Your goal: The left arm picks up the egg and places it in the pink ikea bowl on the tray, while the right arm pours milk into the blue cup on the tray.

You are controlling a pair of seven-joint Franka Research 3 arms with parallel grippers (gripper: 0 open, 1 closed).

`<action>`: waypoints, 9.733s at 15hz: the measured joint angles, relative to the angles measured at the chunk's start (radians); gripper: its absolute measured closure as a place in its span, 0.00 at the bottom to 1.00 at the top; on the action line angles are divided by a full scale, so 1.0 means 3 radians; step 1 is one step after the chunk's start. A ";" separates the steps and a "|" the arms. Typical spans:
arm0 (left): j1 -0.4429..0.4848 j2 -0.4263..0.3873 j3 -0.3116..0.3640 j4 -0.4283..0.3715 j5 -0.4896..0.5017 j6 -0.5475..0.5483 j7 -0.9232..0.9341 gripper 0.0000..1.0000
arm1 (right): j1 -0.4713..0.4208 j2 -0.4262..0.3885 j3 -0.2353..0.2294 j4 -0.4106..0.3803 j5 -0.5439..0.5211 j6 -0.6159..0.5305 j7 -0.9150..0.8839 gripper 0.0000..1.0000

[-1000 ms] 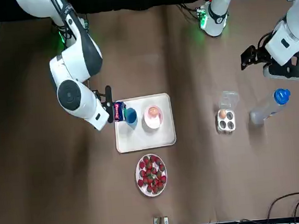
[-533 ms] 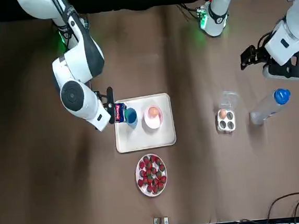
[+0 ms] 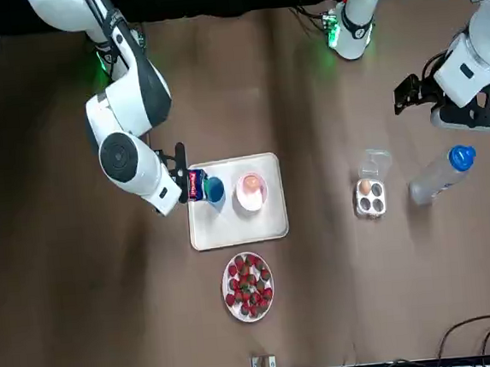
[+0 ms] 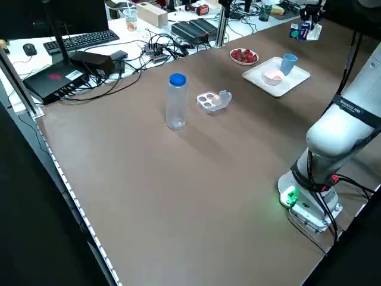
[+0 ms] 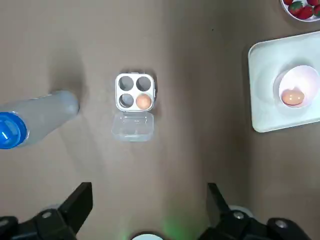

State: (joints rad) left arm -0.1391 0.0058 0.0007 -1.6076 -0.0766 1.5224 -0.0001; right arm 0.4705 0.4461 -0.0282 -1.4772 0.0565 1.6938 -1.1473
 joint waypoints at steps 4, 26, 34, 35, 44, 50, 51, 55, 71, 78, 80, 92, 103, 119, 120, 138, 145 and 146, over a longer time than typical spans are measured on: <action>-0.0015 0.0000 -0.0002 0.0000 0.0000 -0.0002 0.0000 0.00 | 0.0000 0.0001 0.0000 0.0000 0.0000 0.0008 0.0000 0.63; -0.0018 0.0000 -0.0005 -0.0001 0.0000 -0.0011 0.0000 0.00 | -0.1721 -0.0008 -0.0061 0.0051 0.1550 -0.0344 -0.1483 0.63; -0.0022 0.0004 -0.0007 -0.0011 0.0000 -0.0015 0.0000 0.00 | -0.2617 0.0572 -0.0060 -0.0117 0.2304 -0.0576 -0.2842 0.63; -0.0022 0.0004 -0.0007 -0.0011 0.0000 -0.0015 0.0000 0.00 | -0.2672 0.0650 -0.0059 -0.0116 0.2333 -0.0577 -0.2954 0.63; -0.0022 0.0004 -0.0007 -0.0011 0.0000 -0.0015 -0.0002 0.00 | -0.2923 0.1070 -0.0056 -0.0114 0.2825 -0.0653 -0.3476 0.63; -0.0022 0.0005 -0.0007 -0.0011 0.0000 -0.0013 -0.0004 0.00 | -0.3037 0.1260 -0.0056 -0.0113 0.2933 -0.0739 -0.3685 0.63; -0.0022 0.0005 -0.0007 -0.0011 0.0000 -0.0012 -0.0004 0.00 | -0.3050 0.1283 -0.0056 -0.0113 0.2935 -0.0740 -0.3733 0.63; -0.0022 0.0005 -0.0007 -0.0011 0.0000 -0.0012 -0.0004 0.00 | -0.3106 0.1366 -0.0056 -0.0113 0.2943 -0.0743 -0.3878 0.63; -0.0045 0.0005 -0.0007 -0.0011 0.0000 -0.0012 -0.0007 0.00 | -0.3209 0.1600 -0.0053 -0.0112 0.3136 -0.0888 -0.4123 0.62; -0.0045 0.0005 -0.0007 -0.0011 0.0000 -0.0012 -0.0007 0.00 | -0.3247 0.1601 -0.0053 -0.0111 0.3137 -0.0901 -0.4134 0.37; -0.0045 0.0005 -0.0007 -0.0011 0.0000 -0.0012 -0.0007 0.00 | -0.3251 0.1601 -0.0053 -0.0111 0.3137 -0.0901 -0.4135 0.18; -0.0046 0.0005 -0.0007 -0.0011 0.0136 0.0006 -0.0010 0.00 | -0.3353 0.1601 -0.0054 -0.0098 0.3136 -0.0901 -0.4133 0.00; -0.0046 0.0001 -0.0098 0.0013 0.0386 0.0126 -0.0084 0.00 | -0.3688 0.1494 -0.0051 0.0033 0.2787 -0.0931 -0.3741 0.00; -0.0045 0.0000 -0.0154 0.0015 0.0399 0.0127 -0.0206 0.00 | -0.3138 0.0842 -0.0011 0.0483 0.2223 -0.0902 -0.1587 0.00; -0.0045 0.0000 -0.0154 0.0015 0.0399 0.0127 -0.0206 0.00 | -0.3083 0.0794 -0.0012 0.0513 0.2144 -0.0895 -0.1416 0.00; -0.0044 -0.0001 -0.0158 0.0015 0.0401 0.0127 -0.0199 0.00 | -0.2045 -0.0024 -0.0009 0.0668 0.1119 -0.0557 0.1676 0.00; -0.0045 -0.0017 -0.0201 0.0016 0.0401 0.0127 -0.0201 0.00 | -0.1643 -0.0389 -0.0008 0.0587 0.0912 -0.0572 0.2528 0.00; -0.0045 -0.0017 -0.0205 0.0016 0.0401 0.0126 -0.0199 0.00 | -0.1595 -0.0431 -0.0007 0.0583 0.0848 -0.0572 0.2670 0.00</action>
State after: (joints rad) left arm -0.1525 0.0007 -0.0607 -1.6028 0.0438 1.5602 -0.0599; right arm -0.0080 0.3167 -0.0303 -1.3024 0.3110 1.5223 -0.3464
